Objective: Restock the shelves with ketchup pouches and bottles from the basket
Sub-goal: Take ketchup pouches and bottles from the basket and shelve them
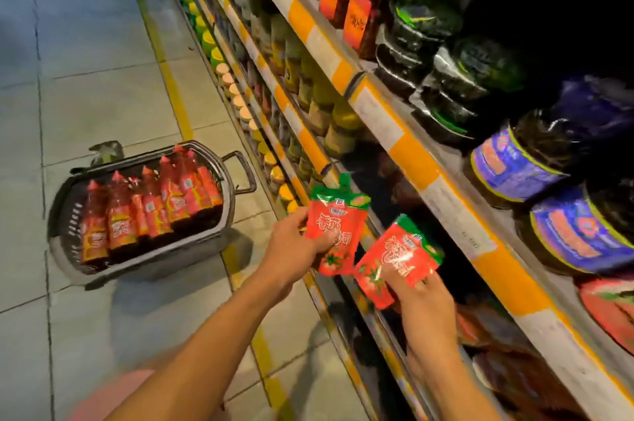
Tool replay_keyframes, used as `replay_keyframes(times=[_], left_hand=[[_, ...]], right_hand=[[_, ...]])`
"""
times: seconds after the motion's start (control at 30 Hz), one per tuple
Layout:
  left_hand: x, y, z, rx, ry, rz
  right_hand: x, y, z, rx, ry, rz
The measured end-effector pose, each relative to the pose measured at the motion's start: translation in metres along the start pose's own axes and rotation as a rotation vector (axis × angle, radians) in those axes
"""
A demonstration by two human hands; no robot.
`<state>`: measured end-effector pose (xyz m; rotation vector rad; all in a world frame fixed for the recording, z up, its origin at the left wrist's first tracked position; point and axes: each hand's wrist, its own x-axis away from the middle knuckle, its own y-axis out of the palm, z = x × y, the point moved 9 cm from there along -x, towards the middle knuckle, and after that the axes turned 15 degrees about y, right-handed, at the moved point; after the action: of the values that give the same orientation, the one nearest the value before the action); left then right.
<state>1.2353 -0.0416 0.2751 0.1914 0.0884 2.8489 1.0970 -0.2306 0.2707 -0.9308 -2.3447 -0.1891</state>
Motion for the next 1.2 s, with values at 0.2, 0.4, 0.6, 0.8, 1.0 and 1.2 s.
replay_keyframes(times=[0.2,0.4,0.6,0.8,1.0,1.2], left_hand=[[-0.094,0.028,-0.023,0.076,0.185,-0.097],[-0.153,0.059,-0.037,0.001,0.326,-0.209],[-0.182,0.067,-0.026,-0.015,0.456,-0.256],[-0.193,0.087,-0.032,-0.049,0.458,-0.359],[-0.193,0.090,-0.025,-0.339,0.598,-0.308],[-0.185,0.086,-0.045,-0.315,0.547,-0.342]], right_hand=[[-0.073,0.002,-0.004,0.091,-0.145,0.207],[-0.109,0.007,-0.022,0.084,-0.230,0.309],[-0.137,0.009,-0.015,0.130,-0.208,0.378],[-0.138,0.020,-0.024,0.098,-0.292,0.402],[-0.143,0.023,-0.017,0.200,-0.274,0.362],[-0.139,0.030,-0.018,0.164,-0.257,0.359]])
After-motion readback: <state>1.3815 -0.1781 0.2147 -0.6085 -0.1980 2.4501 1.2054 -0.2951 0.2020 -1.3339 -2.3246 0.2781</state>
